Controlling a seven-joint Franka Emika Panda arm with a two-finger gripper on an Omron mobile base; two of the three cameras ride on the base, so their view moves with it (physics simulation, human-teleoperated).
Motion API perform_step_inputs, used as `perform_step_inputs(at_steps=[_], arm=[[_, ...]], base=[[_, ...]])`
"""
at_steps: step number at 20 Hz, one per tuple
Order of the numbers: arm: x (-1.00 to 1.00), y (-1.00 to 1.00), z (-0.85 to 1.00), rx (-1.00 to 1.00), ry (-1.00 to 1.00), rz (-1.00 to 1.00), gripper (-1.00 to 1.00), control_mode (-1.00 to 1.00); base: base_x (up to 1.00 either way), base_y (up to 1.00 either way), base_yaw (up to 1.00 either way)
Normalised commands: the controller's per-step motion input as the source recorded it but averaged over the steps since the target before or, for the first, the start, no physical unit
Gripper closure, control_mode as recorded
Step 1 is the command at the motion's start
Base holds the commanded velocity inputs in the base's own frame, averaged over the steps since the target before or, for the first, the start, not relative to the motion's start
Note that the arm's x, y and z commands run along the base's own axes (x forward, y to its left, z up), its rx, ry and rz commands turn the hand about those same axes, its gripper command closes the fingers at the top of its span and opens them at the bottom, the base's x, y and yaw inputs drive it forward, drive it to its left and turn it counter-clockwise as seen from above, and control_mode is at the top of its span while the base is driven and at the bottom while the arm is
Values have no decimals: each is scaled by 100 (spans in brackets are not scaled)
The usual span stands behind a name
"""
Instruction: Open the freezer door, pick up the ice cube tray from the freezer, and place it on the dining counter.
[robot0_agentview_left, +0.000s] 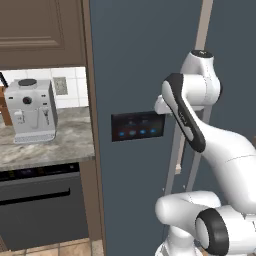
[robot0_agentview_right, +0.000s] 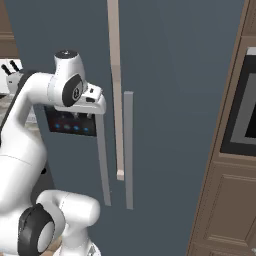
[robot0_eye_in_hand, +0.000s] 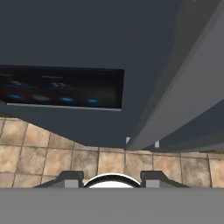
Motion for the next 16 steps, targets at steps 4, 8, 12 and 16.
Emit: perform_step_inputs(at_steps=[4,8,12,16], arm=[[-12,3,-6,-6,-4,0,-100,-100],[-56,0,-11,-4,-17,0,-100,-100],[-75,-7,-30,0,-24,0,-100,-100],[-24,-6,-10,0,-3,0,-100,100]], base=[[0,0,0],[0,0,0],[0,0,0],[-6,-1,0]])
